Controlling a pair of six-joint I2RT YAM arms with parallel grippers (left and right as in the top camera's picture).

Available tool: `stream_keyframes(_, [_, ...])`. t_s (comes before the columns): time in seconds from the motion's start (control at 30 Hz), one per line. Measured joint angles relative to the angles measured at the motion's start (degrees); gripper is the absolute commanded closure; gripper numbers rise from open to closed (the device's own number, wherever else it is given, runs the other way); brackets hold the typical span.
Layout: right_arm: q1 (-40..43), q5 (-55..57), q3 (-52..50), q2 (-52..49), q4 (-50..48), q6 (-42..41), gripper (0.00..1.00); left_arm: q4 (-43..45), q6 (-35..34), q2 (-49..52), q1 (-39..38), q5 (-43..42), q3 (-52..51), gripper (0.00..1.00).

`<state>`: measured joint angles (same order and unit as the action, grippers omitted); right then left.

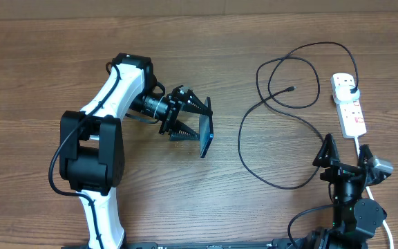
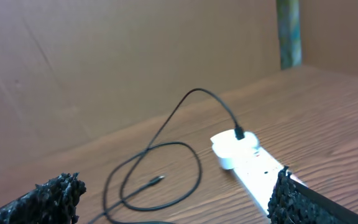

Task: Plug charger to phone and switch on socket
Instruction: 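Move the right gripper toward the phone held by the left gripper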

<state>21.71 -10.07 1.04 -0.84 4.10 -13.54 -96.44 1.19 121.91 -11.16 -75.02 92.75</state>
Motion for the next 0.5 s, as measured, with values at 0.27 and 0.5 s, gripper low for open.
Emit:
stream_keyframes(0.27, [0.0, -7.17, 0.0, 0.0, -5.03, -11.32, 0.0, 0.33, 0.55, 0.0, 0.0, -0.02, 0.0, 0.55])
stream_keyframes(0.5, [0.0, -23.71, 0.02, 0.11, -12.61, -21.24, 0.0, 0.68, 0.55, 0.0, 0.0, -0.04, 0.0, 0.55])
